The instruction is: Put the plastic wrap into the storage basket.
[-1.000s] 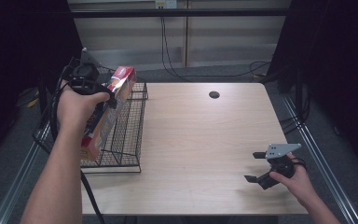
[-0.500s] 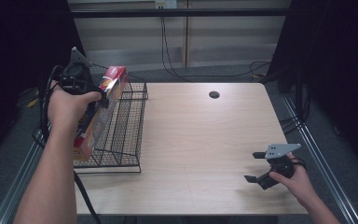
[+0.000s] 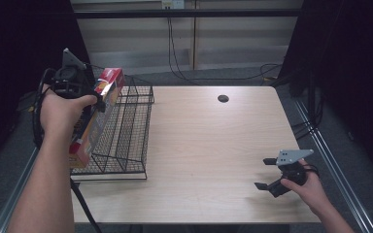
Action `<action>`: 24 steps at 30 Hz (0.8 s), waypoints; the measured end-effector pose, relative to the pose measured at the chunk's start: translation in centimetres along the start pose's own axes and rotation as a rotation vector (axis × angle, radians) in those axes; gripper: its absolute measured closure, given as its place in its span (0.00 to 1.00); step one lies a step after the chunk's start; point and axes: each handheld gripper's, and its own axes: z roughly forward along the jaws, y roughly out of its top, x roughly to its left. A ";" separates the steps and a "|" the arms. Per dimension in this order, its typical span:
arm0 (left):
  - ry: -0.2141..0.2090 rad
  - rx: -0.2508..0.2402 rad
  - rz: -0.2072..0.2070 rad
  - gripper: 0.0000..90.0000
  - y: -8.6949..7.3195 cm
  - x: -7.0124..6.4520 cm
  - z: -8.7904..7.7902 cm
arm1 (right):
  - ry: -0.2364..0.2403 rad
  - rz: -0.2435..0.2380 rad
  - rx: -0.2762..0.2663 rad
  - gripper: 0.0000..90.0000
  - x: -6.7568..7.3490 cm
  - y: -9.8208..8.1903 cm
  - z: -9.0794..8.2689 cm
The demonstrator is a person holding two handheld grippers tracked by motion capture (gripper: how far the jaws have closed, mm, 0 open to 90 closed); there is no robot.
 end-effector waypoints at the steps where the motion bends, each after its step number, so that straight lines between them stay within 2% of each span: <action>1: -0.002 0.000 -0.007 0.50 0.0 0.1 -0.1 | -0.001 0.000 0.000 0.04 0.0 0.0 0.0; 14: 0.032 -0.008 -0.031 0.50 -0.2 1.1 -0.3 | -0.004 0.000 0.004 0.04 0.0 0.0 0.0; 24: 0.042 -0.009 -0.062 0.50 -0.7 2.3 0.3 | 0.004 0.001 0.004 0.04 0.0 0.0 0.1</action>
